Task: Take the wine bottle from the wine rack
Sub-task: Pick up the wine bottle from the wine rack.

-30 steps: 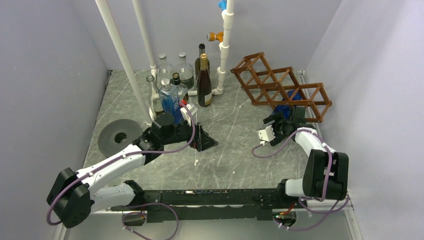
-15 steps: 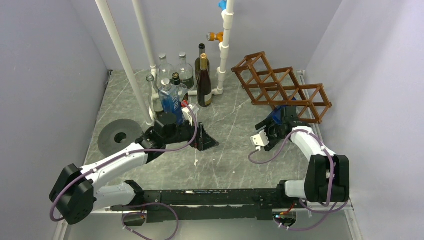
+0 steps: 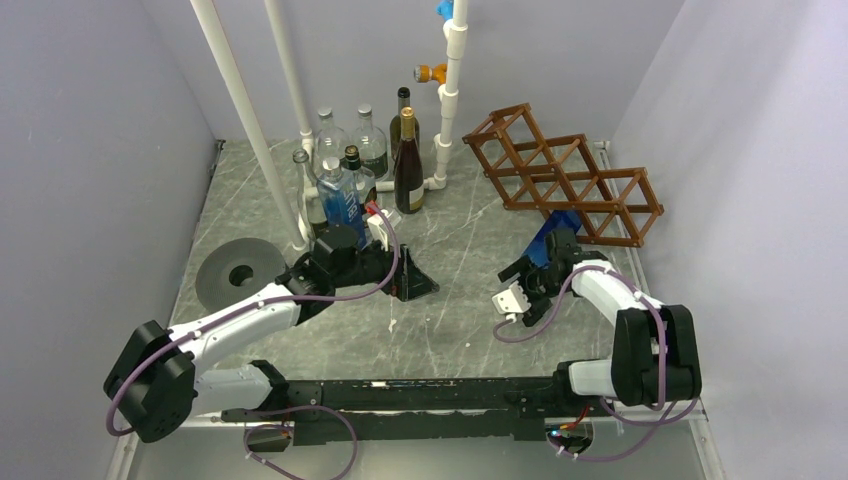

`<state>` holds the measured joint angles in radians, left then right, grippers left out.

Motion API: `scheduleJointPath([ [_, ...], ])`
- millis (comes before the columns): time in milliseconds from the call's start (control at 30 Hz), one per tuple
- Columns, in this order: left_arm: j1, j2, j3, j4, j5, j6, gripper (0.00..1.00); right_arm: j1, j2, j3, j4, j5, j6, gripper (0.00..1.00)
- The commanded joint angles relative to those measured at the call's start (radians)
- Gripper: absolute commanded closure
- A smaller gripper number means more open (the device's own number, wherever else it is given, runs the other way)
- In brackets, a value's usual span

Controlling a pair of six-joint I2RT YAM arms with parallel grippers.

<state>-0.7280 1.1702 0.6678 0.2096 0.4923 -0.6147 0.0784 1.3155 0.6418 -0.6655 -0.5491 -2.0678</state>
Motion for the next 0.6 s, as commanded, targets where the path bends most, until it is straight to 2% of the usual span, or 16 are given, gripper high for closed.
scheduleJointPath([
  [0,-0.006,0.002,0.033,0.056,0.013,-0.007,0.00,0.018,0.017,-0.033,-0.107,-0.002,-0.321,0.16],
  [200,-0.006,0.008,0.032,0.054,0.015,-0.006,0.01,0.025,0.009,-0.018,-0.139,0.008,-0.282,0.08],
  [367,-0.007,0.005,0.024,0.054,0.018,-0.006,0.00,0.002,0.005,0.020,-0.132,0.041,-0.212,0.08],
  [567,-0.006,-0.010,0.009,0.047,0.011,-0.001,0.01,-0.059,0.011,0.050,-0.108,0.055,-0.204,0.10],
])
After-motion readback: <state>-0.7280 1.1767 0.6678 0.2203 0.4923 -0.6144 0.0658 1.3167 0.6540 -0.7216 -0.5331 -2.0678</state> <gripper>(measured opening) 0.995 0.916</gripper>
